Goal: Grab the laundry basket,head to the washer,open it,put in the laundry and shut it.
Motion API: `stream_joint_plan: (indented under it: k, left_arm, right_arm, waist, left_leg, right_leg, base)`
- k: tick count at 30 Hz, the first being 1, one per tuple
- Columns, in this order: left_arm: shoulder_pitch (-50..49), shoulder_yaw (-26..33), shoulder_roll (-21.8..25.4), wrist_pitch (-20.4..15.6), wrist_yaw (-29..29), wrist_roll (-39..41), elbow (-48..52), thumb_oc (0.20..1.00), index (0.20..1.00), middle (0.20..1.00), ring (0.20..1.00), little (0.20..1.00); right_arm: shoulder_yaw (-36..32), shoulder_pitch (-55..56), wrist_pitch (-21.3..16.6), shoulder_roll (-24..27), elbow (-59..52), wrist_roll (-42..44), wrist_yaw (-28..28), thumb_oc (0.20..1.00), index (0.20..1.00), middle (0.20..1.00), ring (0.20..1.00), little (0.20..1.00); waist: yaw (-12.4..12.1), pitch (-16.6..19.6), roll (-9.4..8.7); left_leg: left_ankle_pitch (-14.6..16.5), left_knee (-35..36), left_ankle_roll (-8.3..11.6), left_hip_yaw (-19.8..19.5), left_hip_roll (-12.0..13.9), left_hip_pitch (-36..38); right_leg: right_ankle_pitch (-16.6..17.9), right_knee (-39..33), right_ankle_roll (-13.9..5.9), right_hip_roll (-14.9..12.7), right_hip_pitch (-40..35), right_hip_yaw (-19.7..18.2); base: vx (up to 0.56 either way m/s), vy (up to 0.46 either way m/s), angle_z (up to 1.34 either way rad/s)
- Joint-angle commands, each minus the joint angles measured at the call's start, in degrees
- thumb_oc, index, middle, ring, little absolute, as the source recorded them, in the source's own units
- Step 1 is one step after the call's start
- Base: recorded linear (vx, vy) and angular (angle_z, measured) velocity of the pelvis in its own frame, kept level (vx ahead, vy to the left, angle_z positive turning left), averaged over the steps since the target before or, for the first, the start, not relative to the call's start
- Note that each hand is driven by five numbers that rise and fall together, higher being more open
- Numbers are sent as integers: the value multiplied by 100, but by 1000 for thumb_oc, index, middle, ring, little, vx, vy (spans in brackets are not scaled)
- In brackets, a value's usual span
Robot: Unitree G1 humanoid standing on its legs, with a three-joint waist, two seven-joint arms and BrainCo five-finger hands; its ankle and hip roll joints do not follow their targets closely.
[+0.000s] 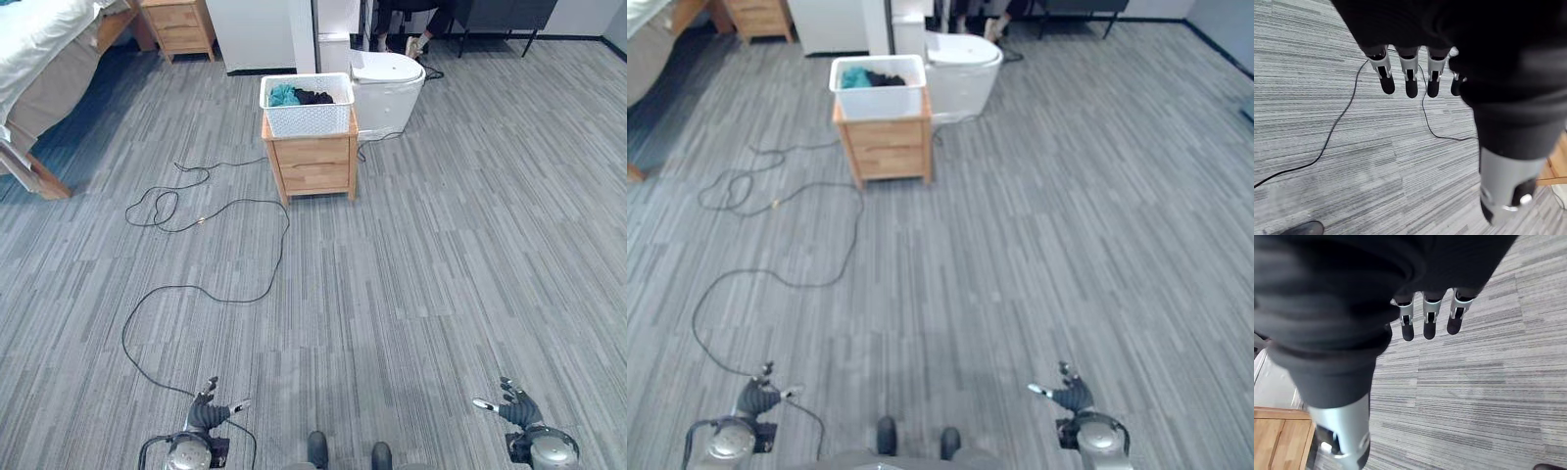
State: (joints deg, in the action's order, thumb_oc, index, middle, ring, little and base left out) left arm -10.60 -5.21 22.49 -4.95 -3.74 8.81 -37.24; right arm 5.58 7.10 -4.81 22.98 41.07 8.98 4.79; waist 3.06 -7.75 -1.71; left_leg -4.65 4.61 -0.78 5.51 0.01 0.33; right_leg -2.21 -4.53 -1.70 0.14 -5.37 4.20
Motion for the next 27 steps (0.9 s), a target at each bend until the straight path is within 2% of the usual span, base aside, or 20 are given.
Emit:
stream_joint_plan:
  k: [1, 12, 17, 21, 22, 25, 27]
  left_arm:
    - [168, 186, -7, -192, -80, 265, 110, 1000, 1000, 1000, 1000, 1000]
    - [129, 331, -99, -141, -195, 513, 149, 1000, 1000, 1000, 1000, 1000]
    - [195, 368, -67, -133, -256, 541, 125, 1000, 1000, 1000, 1000, 1000]
    - [275, 407, 14, -136, -324, 551, 126, 1000, 1000, 1000, 1000, 1000]
    - [344, 396, 116, -138, -348, 525, 200, 1000, 1000, 1000, 1000, 1000]
    - [457, 394, 182, -154, -396, 512, 182, 1000, 1000, 1000, 1000, 1000]
    - [525, 409, 188, -169, -421, 539, 198, 1000, 1000, 1000, 1000, 1000]
  right_arm:
    - [47, -98, -174, 65, -204, 100, 29, 1000, 1000, 1000, 1000, 1000]
    - [29, -111, -107, -29, -375, 41, 81, 1000, 1000, 1000, 1000, 1000]
    - [87, -209, -57, -73, -416, -29, 129, 1000, 1000, 1000, 1000, 1000]
    - [128, -306, -27, -137, -487, -59, 173, 1000, 1000, 1000, 1000, 1000]
    - [179, -360, -14, -167, -528, -79, 201, 1000, 1000, 1000, 1000, 1000]
    - [243, -432, -29, -220, -565, -70, 223, 1000, 1000, 1000, 1000, 1000]
    - [337, -476, -25, -260, -625, -96, 223, 1000, 1000, 1000, 1000, 1000]
  waist:
    - [42, 65, -61]
    - [-64, 18, -200]
    - [-118, -24, -276]
    - [-144, -126, -308]
    - [-135, -252, -336]
    - [-124, -364, -329]
    - [-113, -462, -333]
  left_leg:
    - [468, -56, 237, -25, 148, -4]
    - [718, -375, 146, -50, 79, -133]
    - [892, -582, 29, -45, -10, -279]
    - [1047, -775, -95, -62, -113, -417]
    - [1125, -917, -159, -87, -161, -482]
    - [1199, -1052, -203, -103, -162, -531]
    - [1263, -1020, -224, -77, -156, -423]
  right_leg:
    - [-360, 81, -345, -84, 293, -31]
    - [-426, 219, -398, -193, 285, 59]
    - [-460, 489, -475, -332, 409, 61]
    - [-468, 1038, -620, -452, 712, -11]
    - [-407, 1524, -724, -493, 952, -33]
    - [-366, 2099, -780, -486, 1263, -22]
    - [-182, 2438, -809, -485, 1578, 75]
  base:
    - [40, 11, 2]
    - [43, 45, 1]
    - [57, 117, -2]
    - [51, 174, -7]
    - [20, 195, -11]
    - [18, 91, -3]
    - [128, 84, 4]
